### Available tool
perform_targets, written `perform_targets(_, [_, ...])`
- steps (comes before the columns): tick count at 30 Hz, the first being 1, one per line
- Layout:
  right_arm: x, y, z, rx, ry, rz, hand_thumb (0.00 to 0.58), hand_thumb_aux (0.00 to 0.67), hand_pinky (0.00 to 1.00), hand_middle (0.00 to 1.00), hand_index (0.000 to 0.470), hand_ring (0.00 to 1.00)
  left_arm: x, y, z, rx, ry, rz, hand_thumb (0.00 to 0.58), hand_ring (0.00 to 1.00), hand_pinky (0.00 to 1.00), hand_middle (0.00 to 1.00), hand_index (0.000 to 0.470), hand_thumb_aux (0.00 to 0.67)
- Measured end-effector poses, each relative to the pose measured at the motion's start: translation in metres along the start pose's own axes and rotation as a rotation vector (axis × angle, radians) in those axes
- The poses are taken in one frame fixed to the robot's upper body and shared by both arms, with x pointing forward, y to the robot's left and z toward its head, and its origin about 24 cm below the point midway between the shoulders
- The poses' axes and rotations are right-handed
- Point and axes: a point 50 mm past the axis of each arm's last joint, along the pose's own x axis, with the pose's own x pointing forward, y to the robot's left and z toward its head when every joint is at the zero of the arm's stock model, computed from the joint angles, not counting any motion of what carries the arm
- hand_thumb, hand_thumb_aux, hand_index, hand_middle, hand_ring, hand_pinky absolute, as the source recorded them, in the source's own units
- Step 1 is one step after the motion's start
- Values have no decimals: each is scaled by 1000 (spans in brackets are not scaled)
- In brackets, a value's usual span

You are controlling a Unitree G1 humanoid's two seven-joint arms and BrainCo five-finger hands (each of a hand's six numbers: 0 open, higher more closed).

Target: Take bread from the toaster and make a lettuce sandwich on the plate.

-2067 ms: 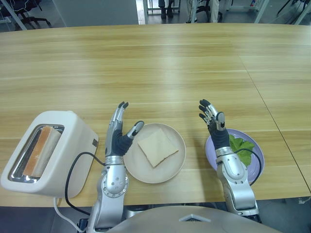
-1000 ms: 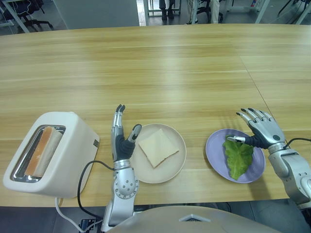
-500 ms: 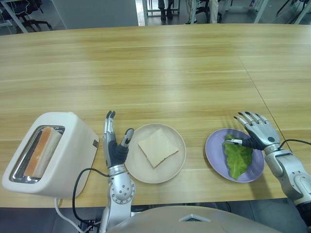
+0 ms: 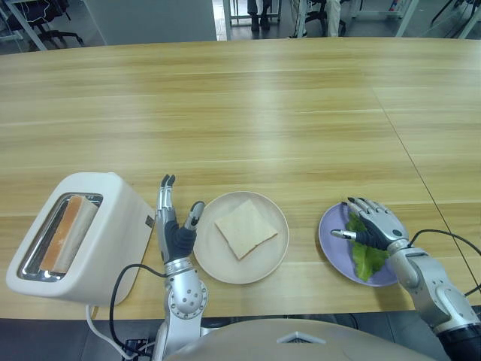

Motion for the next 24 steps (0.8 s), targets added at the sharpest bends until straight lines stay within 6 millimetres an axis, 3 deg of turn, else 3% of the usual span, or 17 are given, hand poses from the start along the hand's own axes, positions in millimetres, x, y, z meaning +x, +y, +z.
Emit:
perform_targets(7, [-13,-33,5,-23,-72,-123,0,0,0,0,0,0,-1,0,0,-4,5,-4,0,0,0,0,0,0])
perform_targets(11, [-27,-26,8,17,-157,-78,0,0,0,0,0,0,0,-1,1,-9,2,-5,0,0,0,0,0,0])
perform_targets(14, [-28,-32,4,-34,-206,-98,0,0,0,0,0,0,2,-3,3,-19,-9,-5,0,0,0,0,0,0])
perform_targets(17, [-23,-34,-5,-104,-206,-134,0,0,0,0,0,0,2,-5,5,-27,-14,-12,0,0,0,0,0,0])
perform_targets(21, [-25,-20,-20,-152,-167,-100,0,0,0,0,0,0,2,-4,4,-19,-9,-9,0,0,0,0,0,0])
perform_targets(22, [-25,-18,-23,-156,-160,-106,31,18,0,0,13,0,3,-3,3,-18,-8,-7,0,0,0,0,0,0])
perform_targets(24, [-26,-15,-28,-161,-145,-117,0,0,0,0,0,0,3,-2,3,-14,-6,-2,0,0,0,0,0,0])
